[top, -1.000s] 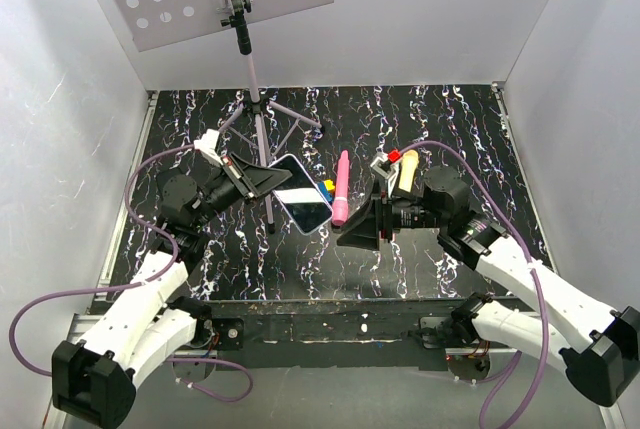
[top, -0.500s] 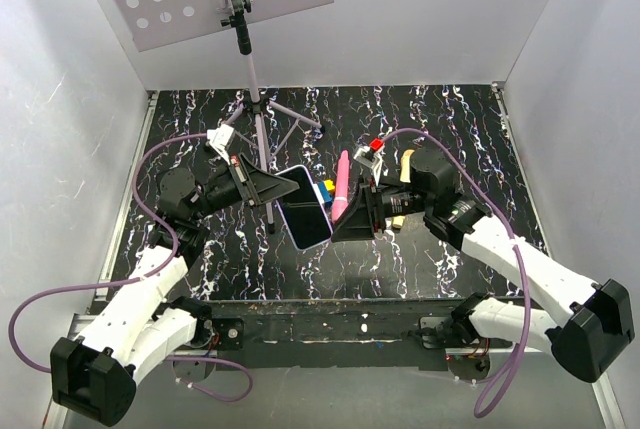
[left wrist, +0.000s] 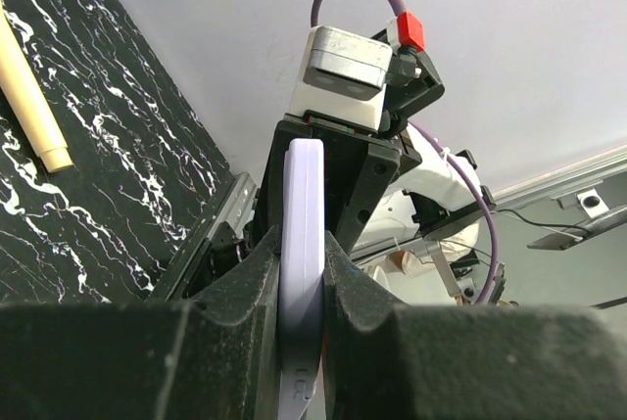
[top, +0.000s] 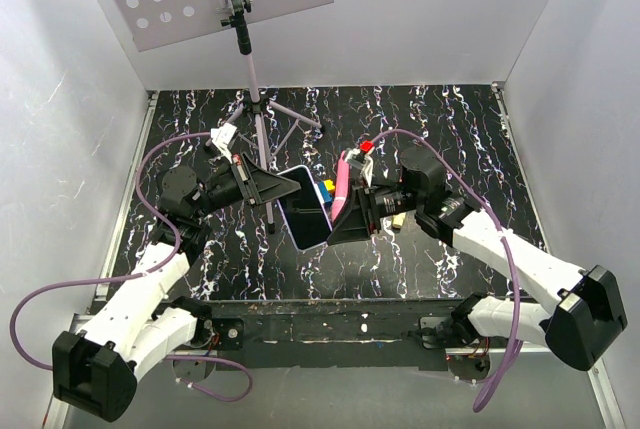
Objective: Take the phone out of the phone case
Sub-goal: Remove the phone case from the phone.
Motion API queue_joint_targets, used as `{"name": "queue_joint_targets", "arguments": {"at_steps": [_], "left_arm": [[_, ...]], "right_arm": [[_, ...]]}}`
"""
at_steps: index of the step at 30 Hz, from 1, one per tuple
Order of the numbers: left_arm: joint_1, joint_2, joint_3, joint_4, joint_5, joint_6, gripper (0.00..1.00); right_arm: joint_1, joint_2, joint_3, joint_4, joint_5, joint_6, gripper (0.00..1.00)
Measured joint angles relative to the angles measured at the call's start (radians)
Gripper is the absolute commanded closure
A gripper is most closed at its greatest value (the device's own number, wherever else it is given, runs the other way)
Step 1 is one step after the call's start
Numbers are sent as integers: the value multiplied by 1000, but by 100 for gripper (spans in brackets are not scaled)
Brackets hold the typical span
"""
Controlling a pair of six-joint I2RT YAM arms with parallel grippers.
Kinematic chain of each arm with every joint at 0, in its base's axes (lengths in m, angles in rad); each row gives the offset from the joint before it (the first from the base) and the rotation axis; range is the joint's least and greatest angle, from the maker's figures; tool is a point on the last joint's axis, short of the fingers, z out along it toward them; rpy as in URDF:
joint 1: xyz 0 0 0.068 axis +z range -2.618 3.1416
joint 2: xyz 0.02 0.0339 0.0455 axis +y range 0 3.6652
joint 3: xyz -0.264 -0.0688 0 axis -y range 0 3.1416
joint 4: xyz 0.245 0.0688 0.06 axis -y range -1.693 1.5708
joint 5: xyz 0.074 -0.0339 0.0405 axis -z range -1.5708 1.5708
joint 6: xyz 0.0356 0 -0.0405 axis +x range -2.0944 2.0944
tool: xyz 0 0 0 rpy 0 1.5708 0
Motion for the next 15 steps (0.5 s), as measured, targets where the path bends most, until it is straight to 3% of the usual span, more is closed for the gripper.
{"name": "queue_joint_targets", "arguments": {"at_steps": [4, 9, 15], "left_arm": [[0, 2, 0, 3, 10, -8, 100], [4, 38, -1, 37, 42, -58, 100], [4, 84, -2, 136, 107, -112, 100]], "right_arm": [[10, 8, 0, 3, -2, -9, 67], [22, 6, -10, 35, -12, -31, 97], [33, -18, -67, 97, 7, -78, 99]]}}
